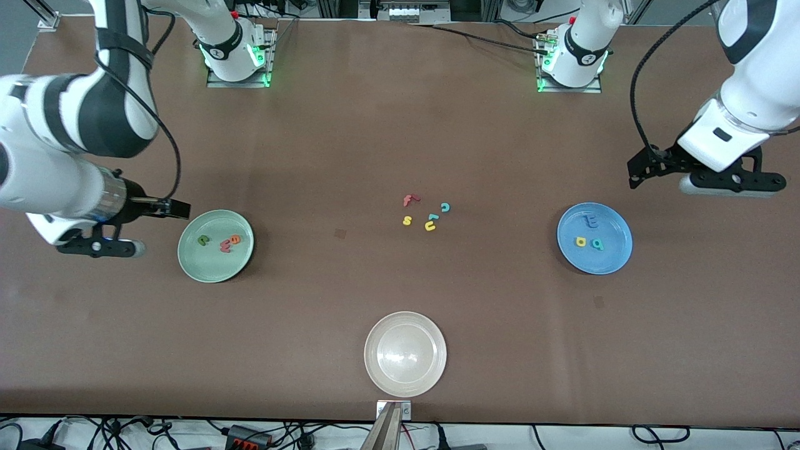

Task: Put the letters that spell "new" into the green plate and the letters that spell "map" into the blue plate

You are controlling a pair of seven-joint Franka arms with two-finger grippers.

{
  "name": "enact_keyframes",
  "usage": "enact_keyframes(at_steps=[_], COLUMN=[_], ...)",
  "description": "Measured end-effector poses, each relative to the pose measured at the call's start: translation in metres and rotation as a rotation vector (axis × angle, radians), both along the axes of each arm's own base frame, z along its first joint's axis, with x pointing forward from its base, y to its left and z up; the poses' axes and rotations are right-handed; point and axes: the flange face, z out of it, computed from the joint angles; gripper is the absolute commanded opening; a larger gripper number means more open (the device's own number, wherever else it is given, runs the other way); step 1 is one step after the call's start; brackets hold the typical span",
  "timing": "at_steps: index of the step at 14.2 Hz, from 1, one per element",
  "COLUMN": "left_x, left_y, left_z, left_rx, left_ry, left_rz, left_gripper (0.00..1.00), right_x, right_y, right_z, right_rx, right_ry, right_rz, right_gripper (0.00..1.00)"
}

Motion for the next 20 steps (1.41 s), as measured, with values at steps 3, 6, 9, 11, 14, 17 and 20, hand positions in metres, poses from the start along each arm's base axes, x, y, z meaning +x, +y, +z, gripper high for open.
enact_keyframes(at_steps=[3, 6, 9, 11, 14, 17, 20], left_x=[-0.004, -0.004, -0.005, -0.006, -0.004, -0.002, -0.002], left_y=[0.002, 0.0, -0.006, -0.01, -0.009, 0.0, -0.001], left_z=[-0.001, 0.004, 0.005, 0.005, 0.001, -0.001, -0.001], left_rx=[0.005, 0.005, 0.007, 0.007, 0.008, 0.008, -0.04], left_ry=[0.034, 0.03, 0.04, 0.042, 0.049, 0.054, 0.06], left_rz=[-0.006, -0.012, -0.024, -0.032, -0.029, -0.014, 0.001], left_gripper=[1.0, 1.0, 1.0, 1.0, 1.0, 1.0, 1.0], right_x=[0.0, -0.01, -0.027, -0.033, -0.036, -0.043, -0.05], right_y=[-0.032, -0.097, -0.147, -0.148, -0.142, -0.148, -0.159], right_z=[0.045, 0.082, 0.106, 0.112, 0.109, 0.103, 0.106], right_rx=[0.019, 0.073, 0.033, -0.019, -0.03, -0.028, -0.038], right_ry=[-0.063, -0.103, -0.119, -0.114, -0.115, -0.101, -0.1], right_rz=[-0.039, -0.082, -0.074, -0.025, 0.014, 0.004, -0.008], right_gripper=[1.0, 1.0, 1.0, 1.0, 1.0, 1.0, 1.0])
